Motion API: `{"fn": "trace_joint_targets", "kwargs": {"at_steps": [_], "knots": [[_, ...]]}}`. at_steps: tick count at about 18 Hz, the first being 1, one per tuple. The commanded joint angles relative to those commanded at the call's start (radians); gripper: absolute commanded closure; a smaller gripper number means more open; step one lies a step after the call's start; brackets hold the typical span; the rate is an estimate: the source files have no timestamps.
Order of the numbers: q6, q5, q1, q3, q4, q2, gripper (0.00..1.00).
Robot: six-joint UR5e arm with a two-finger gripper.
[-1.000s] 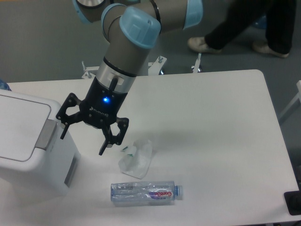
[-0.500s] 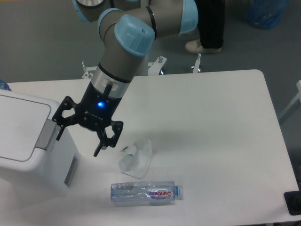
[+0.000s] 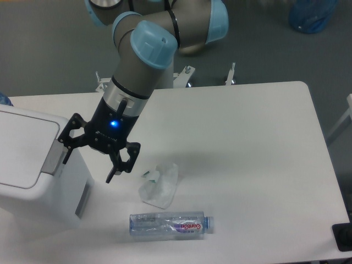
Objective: Open the trash can
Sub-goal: 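Move the open gripper over the trash can lid edge and lower it, then push the trash can lid upward with the gripper fingers to open it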
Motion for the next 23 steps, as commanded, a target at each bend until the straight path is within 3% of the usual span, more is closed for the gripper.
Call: {"fn": "trace_joint_targets", "kwargs": {"at_steps": [23], "knots": [[-0.017,0.012,-0.019,-0.018,0.009,-0.006,0.0]]}}
